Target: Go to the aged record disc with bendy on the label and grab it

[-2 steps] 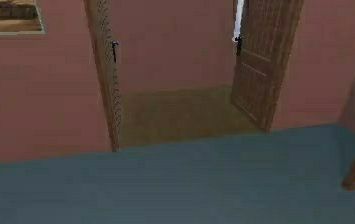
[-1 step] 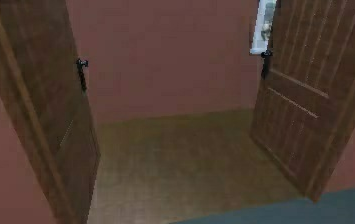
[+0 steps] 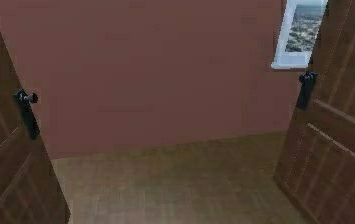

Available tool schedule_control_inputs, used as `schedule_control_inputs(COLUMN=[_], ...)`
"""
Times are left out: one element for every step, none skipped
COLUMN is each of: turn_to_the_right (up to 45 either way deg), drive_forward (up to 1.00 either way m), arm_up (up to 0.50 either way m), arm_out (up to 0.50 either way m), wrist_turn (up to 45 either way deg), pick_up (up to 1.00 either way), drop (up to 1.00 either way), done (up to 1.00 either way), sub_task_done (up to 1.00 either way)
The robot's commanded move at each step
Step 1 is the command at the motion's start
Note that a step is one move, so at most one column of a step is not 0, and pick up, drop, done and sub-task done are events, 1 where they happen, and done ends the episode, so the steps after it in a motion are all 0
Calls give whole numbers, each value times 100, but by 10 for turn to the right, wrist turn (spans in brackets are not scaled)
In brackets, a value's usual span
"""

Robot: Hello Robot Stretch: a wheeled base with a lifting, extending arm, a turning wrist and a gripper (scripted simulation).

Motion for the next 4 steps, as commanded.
schedule_control_inputs(turn_to_the_right=[-90,0,-180,0], drive_forward=[0,100,0,5], arm_up=[0,0,0,0], arm_out=[0,0,0,0], wrist_turn=[0,0,0,0], pick_up=[0,0,0,0], drop=[0,0,0,0], done=[0,0,0,0], sub_task_done=[0,0,0,0])
